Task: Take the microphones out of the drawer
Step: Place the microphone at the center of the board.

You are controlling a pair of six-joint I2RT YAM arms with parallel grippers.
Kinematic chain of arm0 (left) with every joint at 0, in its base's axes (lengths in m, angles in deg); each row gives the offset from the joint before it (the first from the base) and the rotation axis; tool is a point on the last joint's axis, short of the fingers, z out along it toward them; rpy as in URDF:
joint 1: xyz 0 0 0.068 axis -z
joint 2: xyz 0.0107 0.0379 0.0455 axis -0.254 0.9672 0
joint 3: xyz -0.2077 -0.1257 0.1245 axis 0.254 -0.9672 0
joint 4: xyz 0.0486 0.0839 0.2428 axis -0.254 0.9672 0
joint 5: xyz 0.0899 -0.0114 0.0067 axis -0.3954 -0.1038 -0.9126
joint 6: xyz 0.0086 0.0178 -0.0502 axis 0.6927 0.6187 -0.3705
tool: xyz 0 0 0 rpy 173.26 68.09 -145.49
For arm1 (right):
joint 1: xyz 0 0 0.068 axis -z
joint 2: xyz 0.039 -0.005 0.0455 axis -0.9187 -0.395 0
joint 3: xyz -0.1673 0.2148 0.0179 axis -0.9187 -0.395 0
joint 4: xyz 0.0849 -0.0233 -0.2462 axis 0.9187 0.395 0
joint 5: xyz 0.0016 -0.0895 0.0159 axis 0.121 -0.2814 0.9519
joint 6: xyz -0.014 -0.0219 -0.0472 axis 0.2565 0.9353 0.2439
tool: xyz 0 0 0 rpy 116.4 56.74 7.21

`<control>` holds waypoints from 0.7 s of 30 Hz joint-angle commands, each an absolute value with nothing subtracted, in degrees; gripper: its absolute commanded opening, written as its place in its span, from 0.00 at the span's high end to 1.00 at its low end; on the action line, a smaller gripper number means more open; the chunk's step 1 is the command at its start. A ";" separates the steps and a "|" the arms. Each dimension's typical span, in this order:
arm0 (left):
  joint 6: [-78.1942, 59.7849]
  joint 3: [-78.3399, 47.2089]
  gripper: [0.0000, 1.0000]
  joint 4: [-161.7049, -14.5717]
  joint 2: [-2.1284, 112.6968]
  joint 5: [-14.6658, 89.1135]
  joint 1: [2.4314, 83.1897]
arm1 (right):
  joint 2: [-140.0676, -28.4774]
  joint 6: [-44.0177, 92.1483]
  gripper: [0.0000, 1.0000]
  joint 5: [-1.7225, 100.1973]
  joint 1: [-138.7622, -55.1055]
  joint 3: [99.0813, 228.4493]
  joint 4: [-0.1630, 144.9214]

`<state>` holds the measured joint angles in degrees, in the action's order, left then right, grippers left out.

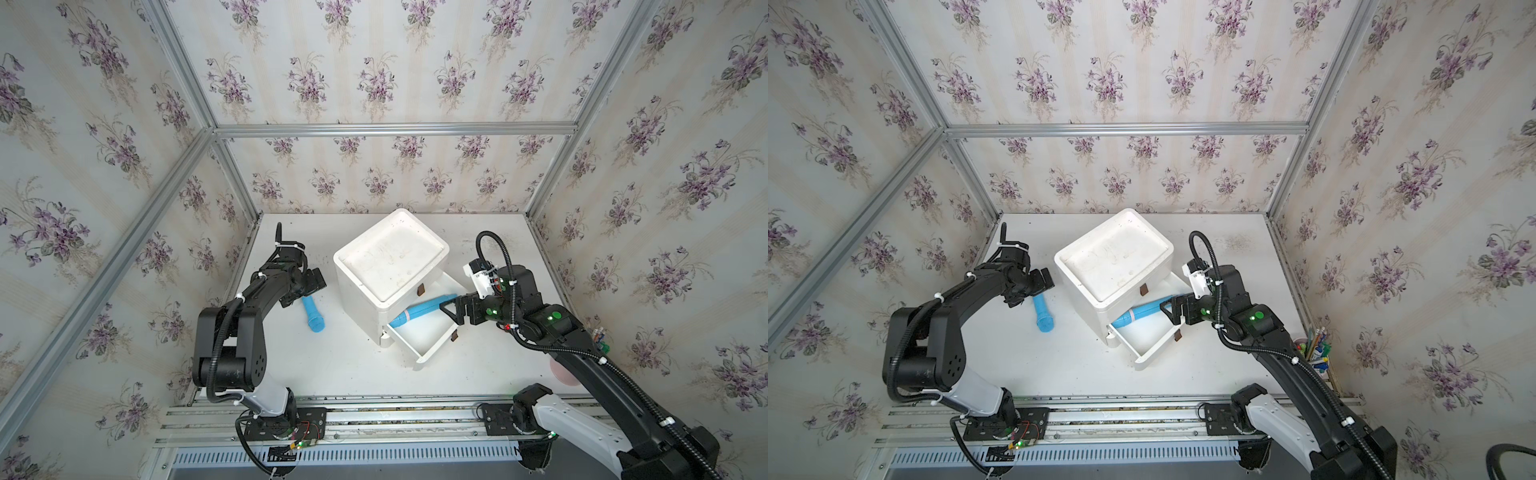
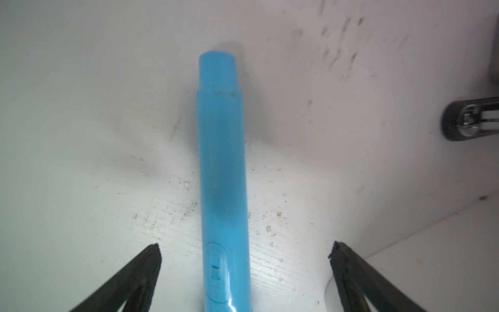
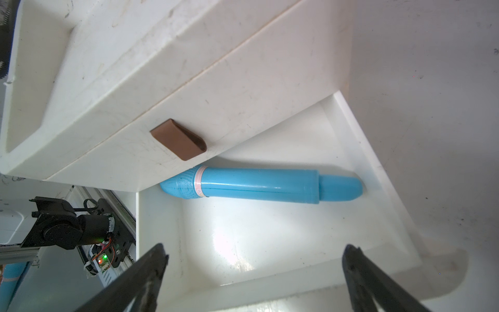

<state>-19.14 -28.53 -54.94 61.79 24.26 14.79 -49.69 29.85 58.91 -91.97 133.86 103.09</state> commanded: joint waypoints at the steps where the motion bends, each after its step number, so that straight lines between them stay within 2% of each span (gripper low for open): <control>1: -17.99 -26.19 0.01 -51.23 57.69 25.22 14.93 | -50.05 30.61 0.00 58.18 -92.02 134.13 102.25; 15: -4.08 -3.41 0.01 -31.54 45.39 27.51 15.04 | -49.95 30.31 0.00 57.54 -92.04 135.53 103.99; 19: -0.55 2.02 0.01 -28.00 44.99 33.47 15.07 | -49.22 30.05 0.00 57.48 -92.02 135.18 103.96; 21: 1.89 3.14 0.01 -27.75 44.61 40.63 15.52 | -49.26 29.97 0.00 57.29 -92.00 135.46 104.41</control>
<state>-3.27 1.70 -31.71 44.91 31.48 15.12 -49.41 29.85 57.64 -91.97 135.02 103.66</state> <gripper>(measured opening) 0.993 0.997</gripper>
